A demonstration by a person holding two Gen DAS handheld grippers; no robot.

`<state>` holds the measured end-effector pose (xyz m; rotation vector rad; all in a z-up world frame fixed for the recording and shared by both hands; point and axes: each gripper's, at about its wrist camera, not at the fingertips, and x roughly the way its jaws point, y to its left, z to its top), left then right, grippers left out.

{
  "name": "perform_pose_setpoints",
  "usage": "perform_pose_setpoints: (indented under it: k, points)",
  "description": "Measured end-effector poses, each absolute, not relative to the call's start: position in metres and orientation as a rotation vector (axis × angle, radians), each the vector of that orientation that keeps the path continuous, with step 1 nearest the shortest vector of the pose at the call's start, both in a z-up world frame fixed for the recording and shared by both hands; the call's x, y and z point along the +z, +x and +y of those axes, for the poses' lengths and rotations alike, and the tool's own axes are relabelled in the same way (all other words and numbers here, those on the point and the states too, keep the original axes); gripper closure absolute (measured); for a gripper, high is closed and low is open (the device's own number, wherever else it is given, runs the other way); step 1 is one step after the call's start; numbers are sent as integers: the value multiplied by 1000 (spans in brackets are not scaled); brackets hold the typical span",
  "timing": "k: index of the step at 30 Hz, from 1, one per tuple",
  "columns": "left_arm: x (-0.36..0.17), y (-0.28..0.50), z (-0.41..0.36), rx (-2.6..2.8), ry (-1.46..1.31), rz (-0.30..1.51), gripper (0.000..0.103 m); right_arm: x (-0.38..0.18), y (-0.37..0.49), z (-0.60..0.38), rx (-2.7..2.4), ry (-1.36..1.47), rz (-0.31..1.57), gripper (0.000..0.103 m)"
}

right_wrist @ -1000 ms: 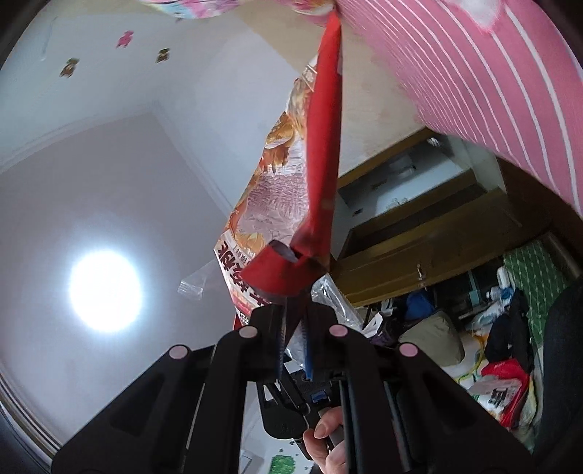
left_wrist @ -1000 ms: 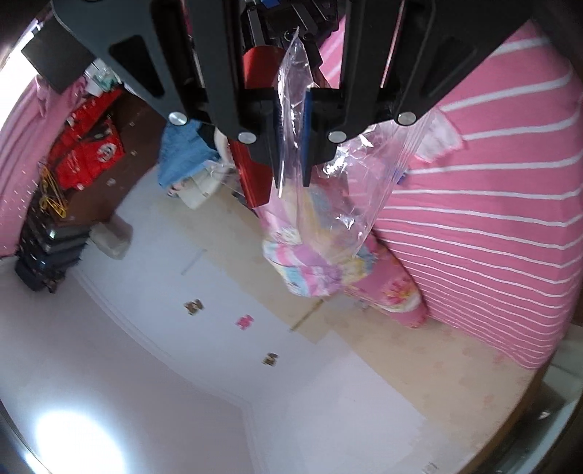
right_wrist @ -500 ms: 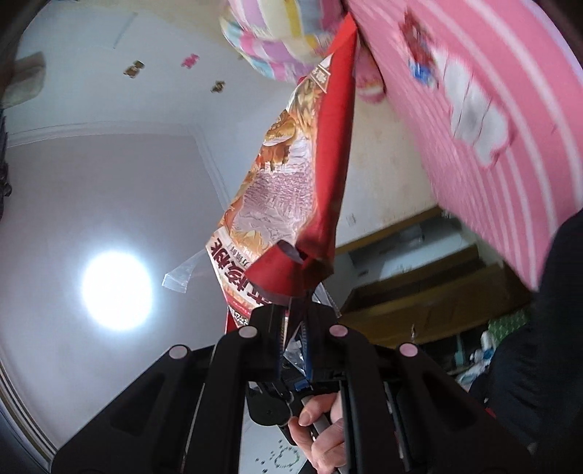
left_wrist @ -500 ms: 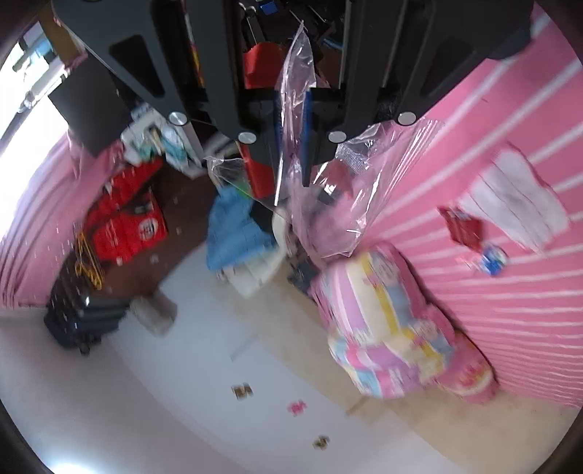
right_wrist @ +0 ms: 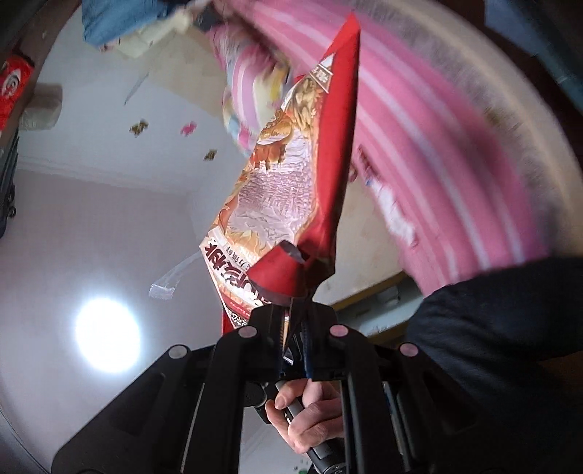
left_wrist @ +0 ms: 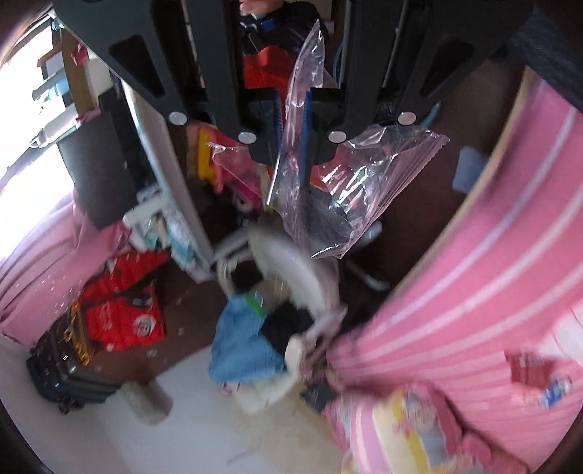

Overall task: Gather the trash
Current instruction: 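Lift the snack bag and plastic bag and carry both over the bin, then open both tools to drop the snack bag and plastic bag into the bin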

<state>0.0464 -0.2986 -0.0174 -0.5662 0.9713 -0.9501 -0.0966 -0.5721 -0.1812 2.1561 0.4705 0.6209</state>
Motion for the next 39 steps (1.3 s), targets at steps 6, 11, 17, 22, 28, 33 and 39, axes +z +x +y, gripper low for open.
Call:
perform_pose_setpoints:
  k: [6, 11, 17, 22, 28, 33, 39]
  points:
    - [-82, 48, -350, -962, -534, 1169, 95, -236, -137, -598, 460, 2242, 458, 94]
    - [-141, 47, -384, -930, -523, 1343, 95, -273, -163, -608, 323, 2289, 458, 93]
    - [-192, 47, -412, -906, -446, 1470, 95, -316, -184, -613, 180, 2339, 454, 91]
    - [-222, 45, -428, -917, -377, 1551, 94, -336, -209, -621, -30, 2380, 478, 67]
    - [-244, 27, -446, -919, -220, 1646, 35, -327, -228, -631, -135, 2329, 496, 33]
    - [-237, 34, -430, -888, -300, 1634, 22, -306, -227, -638, -109, 2267, 495, 24]
    - [-209, 43, -407, -839, -447, 1584, 16, -267, -200, -635, -3, 2159, 543, 18]
